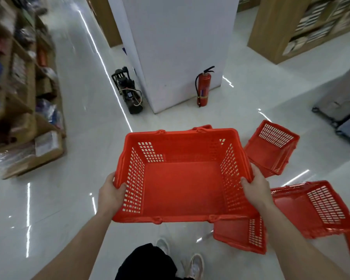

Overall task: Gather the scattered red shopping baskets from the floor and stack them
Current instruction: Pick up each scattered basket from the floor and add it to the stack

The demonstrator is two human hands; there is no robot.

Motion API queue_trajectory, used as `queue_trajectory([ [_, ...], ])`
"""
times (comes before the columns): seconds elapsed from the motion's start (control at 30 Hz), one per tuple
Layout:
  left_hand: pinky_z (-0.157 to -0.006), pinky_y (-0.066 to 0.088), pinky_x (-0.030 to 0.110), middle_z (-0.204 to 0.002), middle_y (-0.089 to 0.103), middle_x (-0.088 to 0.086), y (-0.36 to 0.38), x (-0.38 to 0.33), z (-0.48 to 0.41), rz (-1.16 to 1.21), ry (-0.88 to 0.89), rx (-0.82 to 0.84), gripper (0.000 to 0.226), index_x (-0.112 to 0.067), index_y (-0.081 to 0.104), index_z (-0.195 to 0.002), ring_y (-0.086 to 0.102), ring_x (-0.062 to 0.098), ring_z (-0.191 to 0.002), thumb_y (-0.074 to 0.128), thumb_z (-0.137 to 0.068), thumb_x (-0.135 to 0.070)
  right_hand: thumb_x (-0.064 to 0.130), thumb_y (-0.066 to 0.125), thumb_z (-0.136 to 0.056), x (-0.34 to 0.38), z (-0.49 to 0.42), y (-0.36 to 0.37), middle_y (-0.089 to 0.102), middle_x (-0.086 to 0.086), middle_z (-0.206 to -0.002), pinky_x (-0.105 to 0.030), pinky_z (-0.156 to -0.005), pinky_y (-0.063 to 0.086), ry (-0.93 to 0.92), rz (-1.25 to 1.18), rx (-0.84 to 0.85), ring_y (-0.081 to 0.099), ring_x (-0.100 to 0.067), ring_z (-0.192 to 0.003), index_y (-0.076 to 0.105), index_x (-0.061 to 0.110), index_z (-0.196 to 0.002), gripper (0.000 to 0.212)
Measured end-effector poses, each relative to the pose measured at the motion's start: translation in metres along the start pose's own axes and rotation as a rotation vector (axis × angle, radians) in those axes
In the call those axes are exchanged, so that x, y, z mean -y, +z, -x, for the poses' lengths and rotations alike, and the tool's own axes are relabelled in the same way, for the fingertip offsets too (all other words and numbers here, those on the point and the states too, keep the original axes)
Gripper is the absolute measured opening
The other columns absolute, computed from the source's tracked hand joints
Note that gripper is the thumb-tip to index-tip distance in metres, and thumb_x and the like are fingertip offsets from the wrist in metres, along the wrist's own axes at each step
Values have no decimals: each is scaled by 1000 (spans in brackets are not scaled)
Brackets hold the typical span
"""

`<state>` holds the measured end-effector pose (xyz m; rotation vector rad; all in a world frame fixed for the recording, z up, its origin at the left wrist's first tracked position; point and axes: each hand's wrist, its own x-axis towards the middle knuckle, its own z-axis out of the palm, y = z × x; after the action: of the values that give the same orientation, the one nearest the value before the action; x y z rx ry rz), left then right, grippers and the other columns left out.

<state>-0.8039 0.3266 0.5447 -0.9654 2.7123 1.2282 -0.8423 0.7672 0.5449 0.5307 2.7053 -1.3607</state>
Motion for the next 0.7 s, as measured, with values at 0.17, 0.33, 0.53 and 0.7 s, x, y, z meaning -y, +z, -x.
queue_trajectory([
  [0.17, -64, 42, 14, -117, 69, 1, 25, -34, -73, 6, 57, 7, 49, -22, 48, -141, 55, -4, -72, 63, -95, -26, 18, 61, -92, 25, -76, 9, 63, -10, -132, -48, -103, 43, 63, 70, -12, 59, -35, -118, 42, 24, -147, 59],
  [0.33, -74, 45, 26, -118, 69, 5, 57, -64, -168, 23, 70, 56, 49, -19, 50, -140, 58, 10, -82, 63, -93, -22, 17, 60, -91, 52, -154, 37, 66, 1, -123, -35, -96, 46, 53, 58, -61, 63, -24, -110, 46, 30, -142, 54],
  [0.53, -80, 48, 30, -118, 68, 1, 103, -78, -248, 14, 36, 85, 49, -22, 47, -141, 59, 11, -87, 61, -95, -25, 21, 62, -90, 63, -242, 69, 64, 7, -116, -28, -90, 40, 96, 110, -77, 56, -10, -98, 46, 28, -142, 55],
  [0.7, -81, 49, 32, -113, 69, 1, 162, -77, -282, -13, -3, 52, 45, -23, 48, -138, 61, 13, -84, 59, -94, -24, 21, 63, -90, 39, -326, 97, 66, -6, -123, -30, -92, 41, 130, 153, -35, 62, -27, -111, 50, 18, -140, 52],
])
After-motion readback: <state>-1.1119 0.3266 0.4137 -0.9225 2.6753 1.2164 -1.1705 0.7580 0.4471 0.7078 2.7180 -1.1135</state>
